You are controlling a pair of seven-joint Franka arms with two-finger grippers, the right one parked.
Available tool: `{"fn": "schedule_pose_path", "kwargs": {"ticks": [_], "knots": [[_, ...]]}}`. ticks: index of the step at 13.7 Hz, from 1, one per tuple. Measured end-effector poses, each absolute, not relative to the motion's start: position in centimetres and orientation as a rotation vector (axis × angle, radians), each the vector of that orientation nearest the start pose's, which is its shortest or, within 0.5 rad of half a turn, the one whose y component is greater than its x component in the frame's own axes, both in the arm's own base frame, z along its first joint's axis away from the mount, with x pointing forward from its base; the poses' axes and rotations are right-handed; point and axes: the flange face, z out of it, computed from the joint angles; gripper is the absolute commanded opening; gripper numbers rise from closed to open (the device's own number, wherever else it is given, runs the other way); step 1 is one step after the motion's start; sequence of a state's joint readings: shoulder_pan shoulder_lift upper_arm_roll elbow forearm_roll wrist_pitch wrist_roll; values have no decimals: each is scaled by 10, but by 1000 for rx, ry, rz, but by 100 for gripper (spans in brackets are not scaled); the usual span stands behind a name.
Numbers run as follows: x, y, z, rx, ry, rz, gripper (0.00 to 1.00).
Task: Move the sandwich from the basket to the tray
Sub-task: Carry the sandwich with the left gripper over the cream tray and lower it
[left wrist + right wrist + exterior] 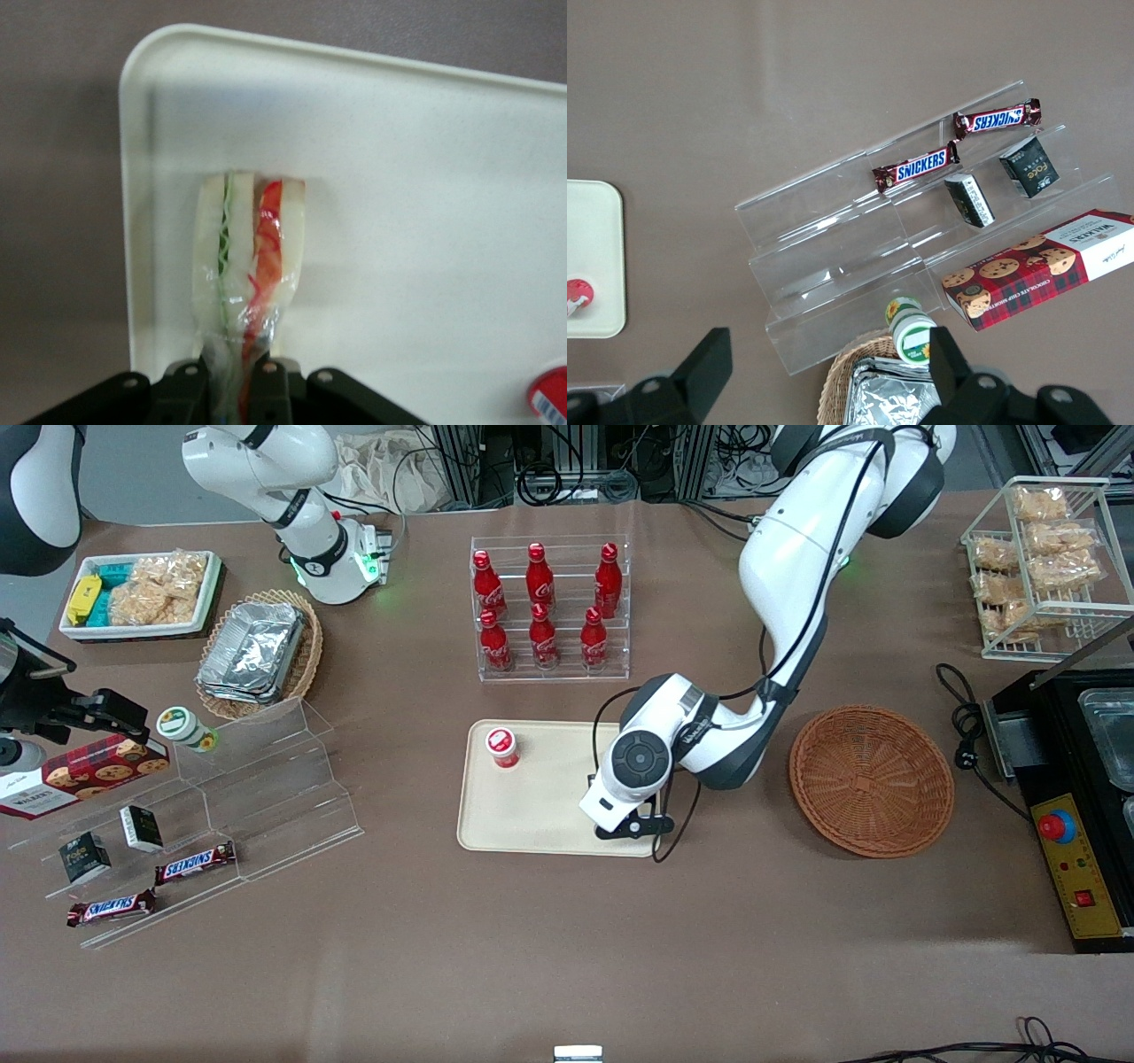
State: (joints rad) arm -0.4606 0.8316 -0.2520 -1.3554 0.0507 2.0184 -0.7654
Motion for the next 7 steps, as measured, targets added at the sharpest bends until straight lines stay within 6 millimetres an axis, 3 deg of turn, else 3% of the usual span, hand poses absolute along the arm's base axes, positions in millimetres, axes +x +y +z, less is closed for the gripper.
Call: {"fn": "schedule_pose_path", "kwargs": {"ticks": [1, 5, 7], "knots": [[573, -441, 223, -3143, -151, 309, 100], [590, -435, 245, -3171, -185, 246, 100], [609, -415, 270, -3181, -240, 206, 100]]}}
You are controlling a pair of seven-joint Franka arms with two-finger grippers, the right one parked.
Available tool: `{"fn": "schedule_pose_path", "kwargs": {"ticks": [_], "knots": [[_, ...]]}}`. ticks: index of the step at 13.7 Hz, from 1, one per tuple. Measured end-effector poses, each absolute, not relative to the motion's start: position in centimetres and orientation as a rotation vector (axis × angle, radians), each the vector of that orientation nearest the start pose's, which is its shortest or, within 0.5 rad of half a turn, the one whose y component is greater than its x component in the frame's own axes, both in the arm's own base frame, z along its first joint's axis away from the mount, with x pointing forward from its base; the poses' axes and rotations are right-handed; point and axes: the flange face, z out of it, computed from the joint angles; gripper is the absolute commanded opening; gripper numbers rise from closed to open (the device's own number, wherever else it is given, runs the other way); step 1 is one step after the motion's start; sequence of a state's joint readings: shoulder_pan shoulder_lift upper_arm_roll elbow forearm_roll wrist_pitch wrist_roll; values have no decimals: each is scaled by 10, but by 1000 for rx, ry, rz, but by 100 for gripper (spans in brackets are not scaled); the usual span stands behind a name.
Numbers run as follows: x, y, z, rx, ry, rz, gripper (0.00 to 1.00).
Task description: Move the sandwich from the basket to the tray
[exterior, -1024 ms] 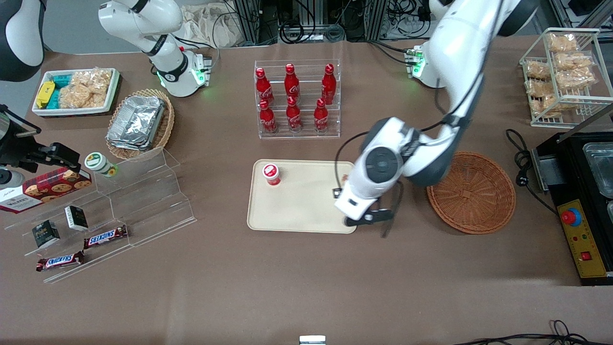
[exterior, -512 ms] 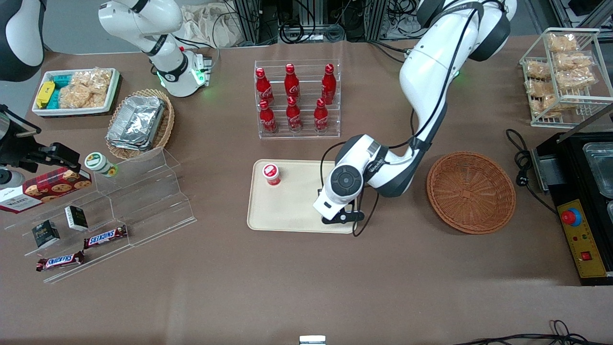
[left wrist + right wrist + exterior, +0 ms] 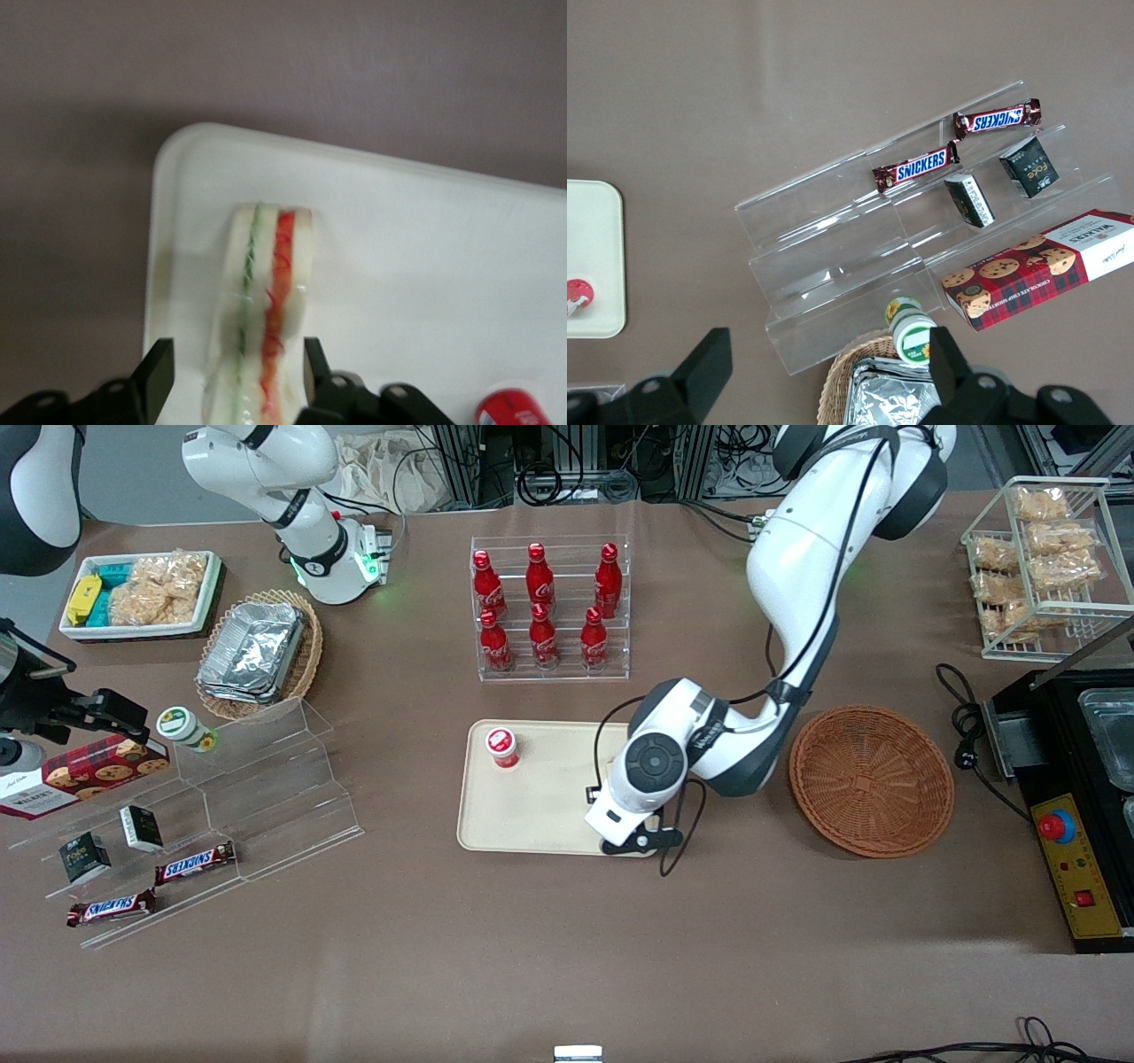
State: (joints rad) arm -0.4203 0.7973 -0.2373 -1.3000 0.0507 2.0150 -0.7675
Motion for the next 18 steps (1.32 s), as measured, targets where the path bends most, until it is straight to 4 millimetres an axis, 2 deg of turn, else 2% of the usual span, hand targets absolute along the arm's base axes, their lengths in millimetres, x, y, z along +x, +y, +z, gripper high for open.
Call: {"fn": "schedule_pose_path", "kwargs": {"ticks": [2, 4, 5, 7, 10, 12, 14, 16, 18], "knots": [[627, -382, 308, -3170, -300, 196, 100], [633, -350, 352, -3145, -338, 204, 100], [633, -340, 372, -3140, -347, 195, 100], [627, -328, 392, -3134, -359, 177, 100], [603, -310, 402, -3133, -344, 124, 99], [572, -293, 413, -3134, -305, 61, 99], [542, -273, 435, -3120, -229, 38, 99], [532, -242, 462, -3108, -204, 46, 99], [532, -215, 483, -3098, -181, 65, 99]]}}
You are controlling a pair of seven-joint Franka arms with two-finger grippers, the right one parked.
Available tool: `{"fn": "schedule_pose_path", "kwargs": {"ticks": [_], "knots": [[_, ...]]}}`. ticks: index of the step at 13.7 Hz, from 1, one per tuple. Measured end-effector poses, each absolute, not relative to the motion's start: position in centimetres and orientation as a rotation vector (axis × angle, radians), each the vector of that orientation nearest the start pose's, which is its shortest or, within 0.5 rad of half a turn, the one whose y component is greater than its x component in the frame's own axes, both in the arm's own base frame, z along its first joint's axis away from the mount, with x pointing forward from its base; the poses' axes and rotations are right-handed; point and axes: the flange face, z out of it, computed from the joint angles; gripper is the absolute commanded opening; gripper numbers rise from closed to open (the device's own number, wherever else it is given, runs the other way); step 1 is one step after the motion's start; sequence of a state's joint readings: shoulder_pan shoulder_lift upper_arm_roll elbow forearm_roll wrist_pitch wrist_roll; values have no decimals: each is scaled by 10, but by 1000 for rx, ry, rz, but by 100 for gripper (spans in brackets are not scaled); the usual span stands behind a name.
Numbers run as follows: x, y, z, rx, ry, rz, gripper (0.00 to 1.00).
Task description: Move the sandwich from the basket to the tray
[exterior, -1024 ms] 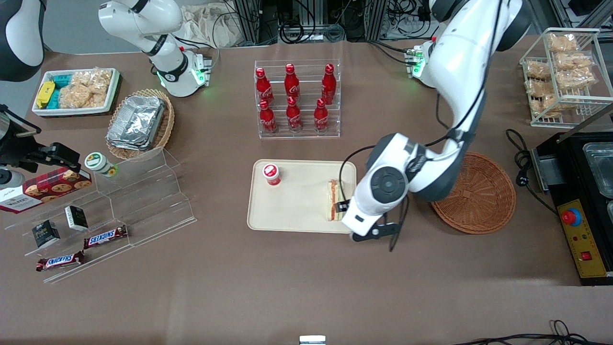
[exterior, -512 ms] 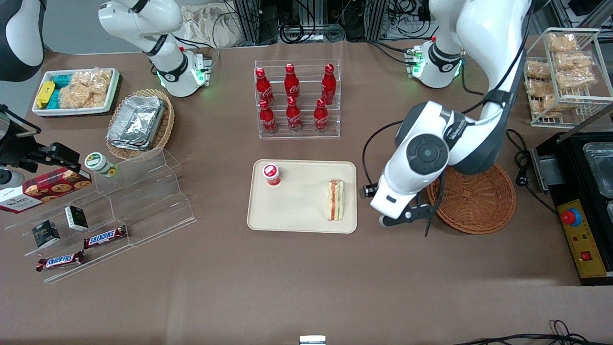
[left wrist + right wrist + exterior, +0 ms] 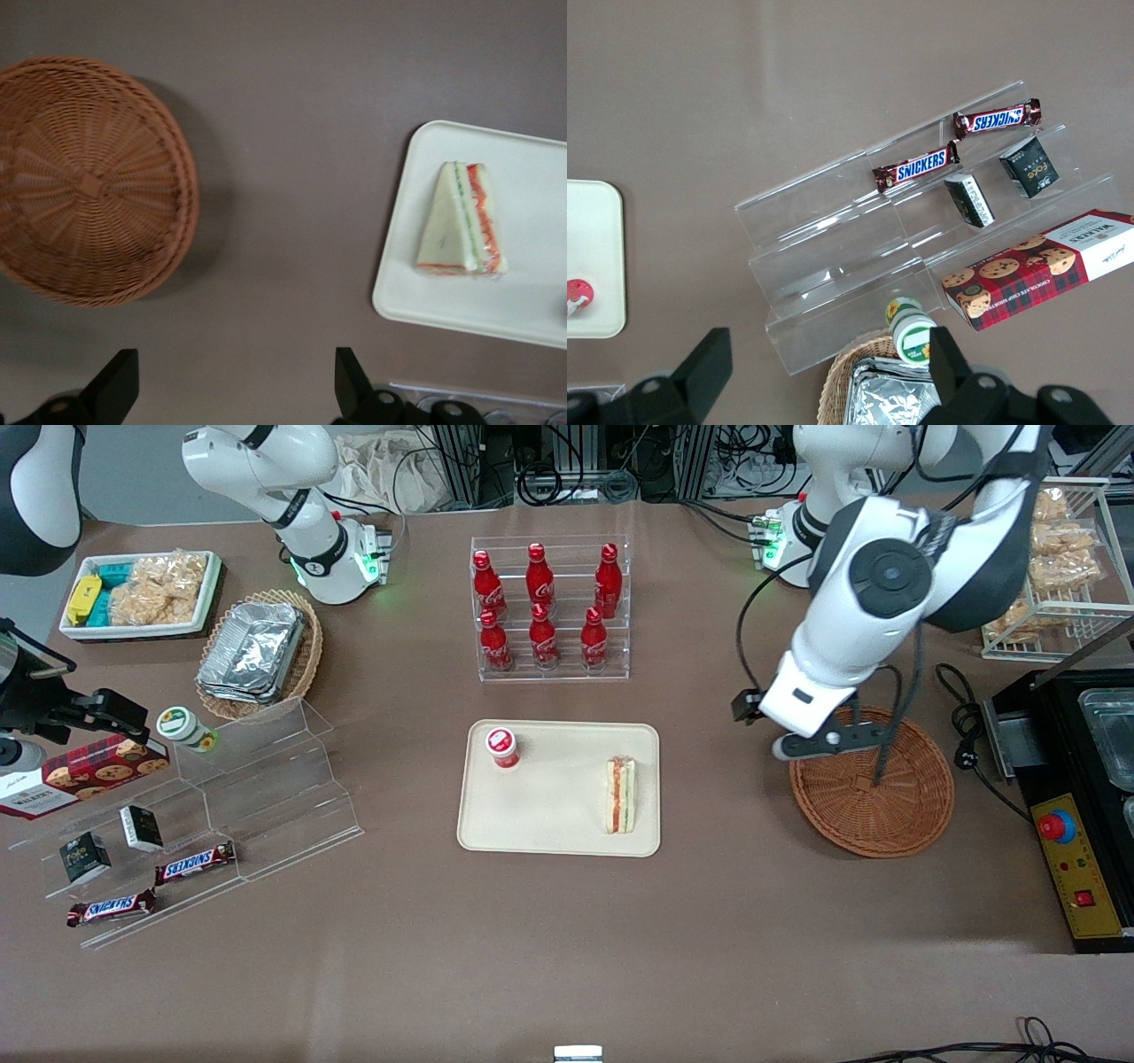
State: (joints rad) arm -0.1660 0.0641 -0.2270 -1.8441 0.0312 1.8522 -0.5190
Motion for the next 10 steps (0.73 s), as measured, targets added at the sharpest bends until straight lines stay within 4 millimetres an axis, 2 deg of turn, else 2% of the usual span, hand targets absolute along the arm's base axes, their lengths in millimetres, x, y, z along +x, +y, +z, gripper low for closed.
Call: {"fn": "schedule_pose_path", "kwargs": {"ticks": [2, 5, 7, 10], "knots": [[537, -188, 500, -3087, -134, 117, 100], [551, -128, 521, -3086, -34, 190, 100], [559, -91, 527, -3095, -32, 186, 100], [569, -54, 547, -3108, -92, 140, 100]]}}
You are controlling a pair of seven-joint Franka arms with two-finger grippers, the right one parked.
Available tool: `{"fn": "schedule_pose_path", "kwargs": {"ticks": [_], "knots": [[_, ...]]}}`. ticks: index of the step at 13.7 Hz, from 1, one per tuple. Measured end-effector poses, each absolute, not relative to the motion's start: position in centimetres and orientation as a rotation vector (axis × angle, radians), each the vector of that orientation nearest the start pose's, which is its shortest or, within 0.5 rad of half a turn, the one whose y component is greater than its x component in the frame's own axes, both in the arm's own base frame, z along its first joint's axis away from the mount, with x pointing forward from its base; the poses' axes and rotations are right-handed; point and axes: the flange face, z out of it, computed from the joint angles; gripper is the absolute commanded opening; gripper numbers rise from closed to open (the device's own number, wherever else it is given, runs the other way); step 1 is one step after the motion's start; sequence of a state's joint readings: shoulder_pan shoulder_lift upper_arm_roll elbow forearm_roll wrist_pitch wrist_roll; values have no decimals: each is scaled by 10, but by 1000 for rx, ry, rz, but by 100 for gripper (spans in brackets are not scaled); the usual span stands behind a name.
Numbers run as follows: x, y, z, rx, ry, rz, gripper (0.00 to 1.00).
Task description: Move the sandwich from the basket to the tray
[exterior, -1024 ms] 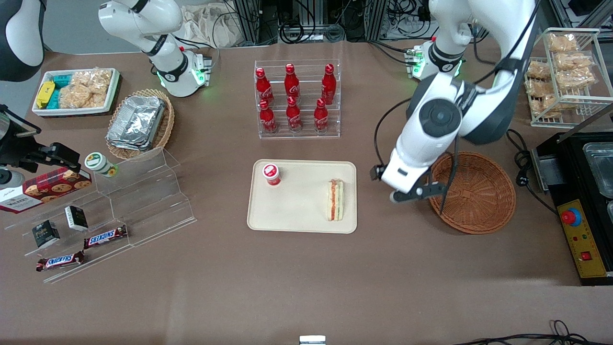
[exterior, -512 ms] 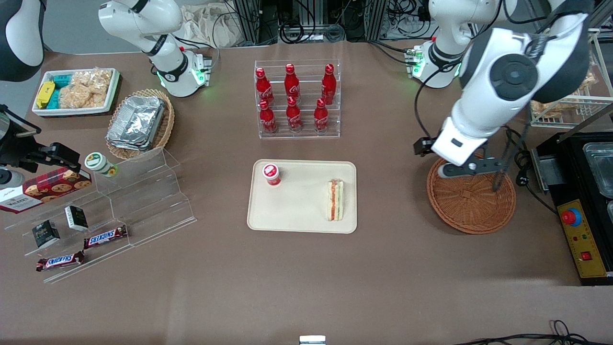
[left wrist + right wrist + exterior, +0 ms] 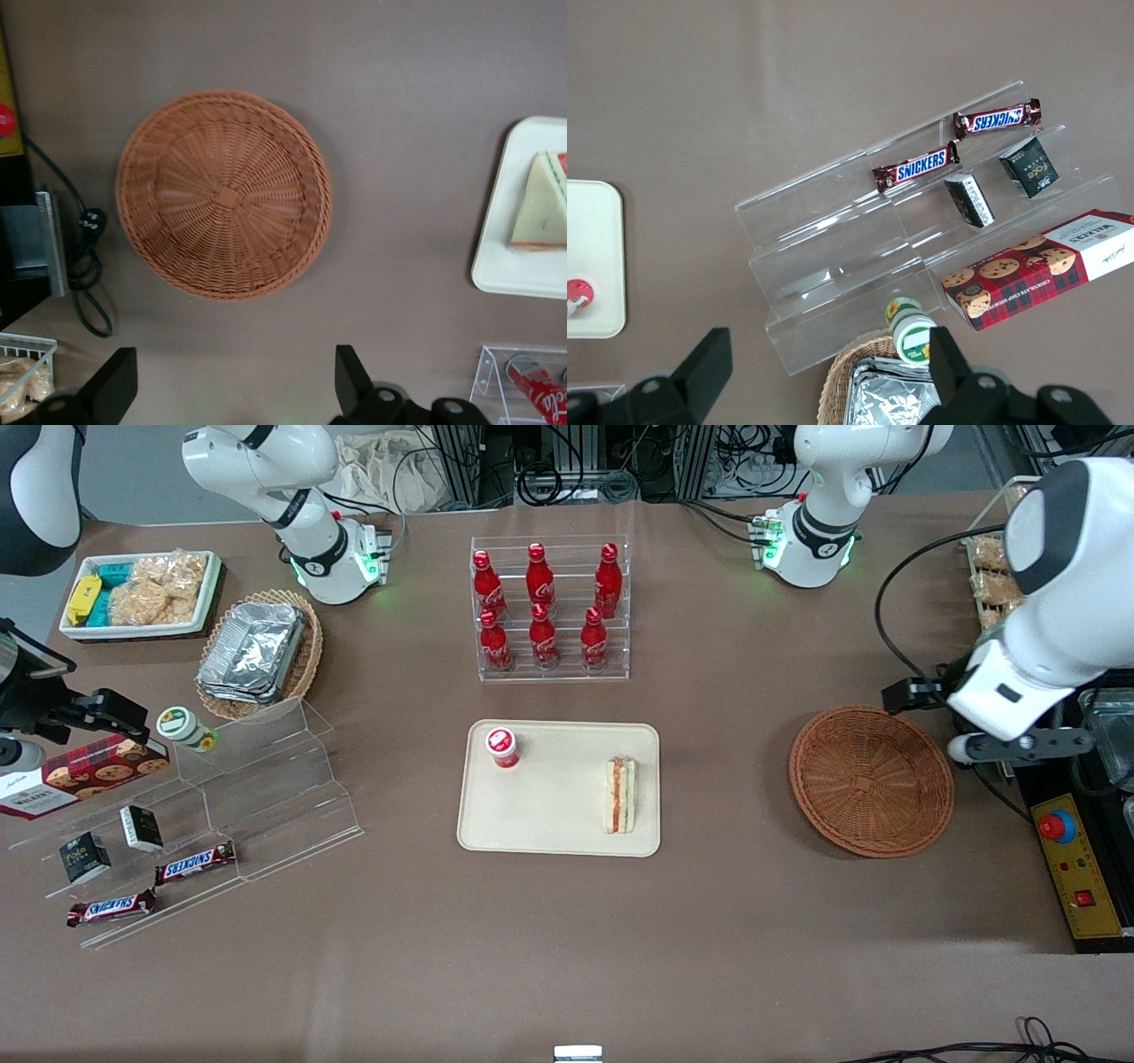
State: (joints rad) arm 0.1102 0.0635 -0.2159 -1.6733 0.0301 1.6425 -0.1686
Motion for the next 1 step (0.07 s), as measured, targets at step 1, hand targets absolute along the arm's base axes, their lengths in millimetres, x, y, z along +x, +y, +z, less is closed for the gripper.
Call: {"fn": "schedule_pose_path", "kwargs": {"ticks": [1], "knots": [[572, -45, 552, -3110, -114, 139, 100]]}}
